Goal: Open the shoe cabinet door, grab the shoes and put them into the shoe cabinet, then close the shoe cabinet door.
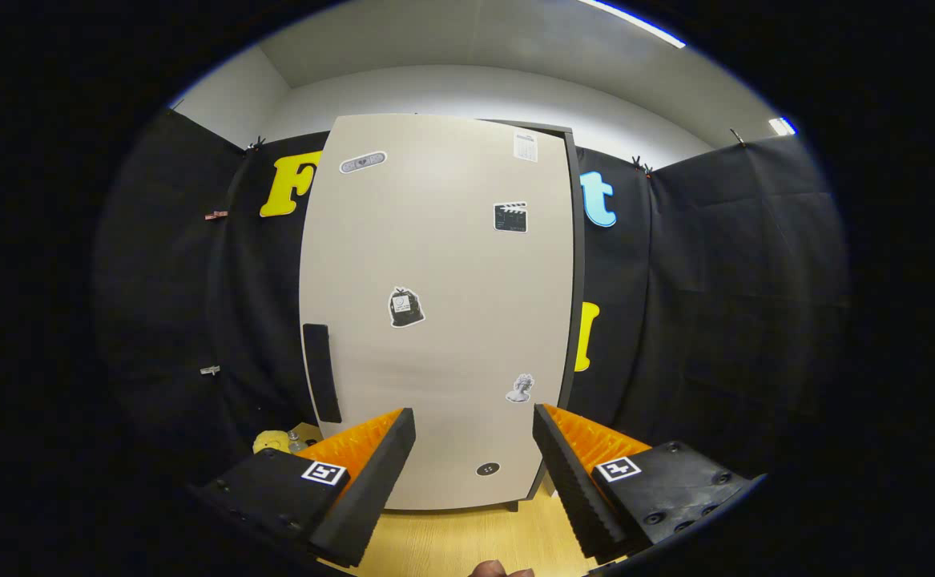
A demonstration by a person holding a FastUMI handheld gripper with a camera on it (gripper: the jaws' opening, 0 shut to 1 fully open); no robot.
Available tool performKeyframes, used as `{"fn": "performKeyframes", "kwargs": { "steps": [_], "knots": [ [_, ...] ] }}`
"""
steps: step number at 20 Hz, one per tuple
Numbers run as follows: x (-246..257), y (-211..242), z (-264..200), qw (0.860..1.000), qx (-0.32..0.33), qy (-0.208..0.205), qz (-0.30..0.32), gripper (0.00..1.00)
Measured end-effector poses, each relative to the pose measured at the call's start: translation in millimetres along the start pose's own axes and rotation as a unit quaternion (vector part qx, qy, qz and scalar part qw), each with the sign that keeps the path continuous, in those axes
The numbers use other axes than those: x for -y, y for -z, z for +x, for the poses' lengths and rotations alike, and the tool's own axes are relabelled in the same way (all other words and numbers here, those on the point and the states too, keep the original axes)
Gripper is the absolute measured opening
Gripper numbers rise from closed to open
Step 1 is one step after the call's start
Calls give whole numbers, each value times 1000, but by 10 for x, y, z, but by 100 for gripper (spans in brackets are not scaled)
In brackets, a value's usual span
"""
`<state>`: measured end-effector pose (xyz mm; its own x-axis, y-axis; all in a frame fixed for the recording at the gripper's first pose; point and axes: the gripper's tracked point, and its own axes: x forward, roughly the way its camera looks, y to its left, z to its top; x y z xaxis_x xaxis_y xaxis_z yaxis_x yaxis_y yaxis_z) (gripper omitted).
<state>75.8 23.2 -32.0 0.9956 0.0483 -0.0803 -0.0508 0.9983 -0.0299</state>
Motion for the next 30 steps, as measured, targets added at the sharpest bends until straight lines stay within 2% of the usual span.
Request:
{"fn": "performKeyframes", "kwargs": {
  "steps": [30],
  "knots": [
    [64, 14, -77, 1000, -1, 3, 10, 97]
  ]
}}
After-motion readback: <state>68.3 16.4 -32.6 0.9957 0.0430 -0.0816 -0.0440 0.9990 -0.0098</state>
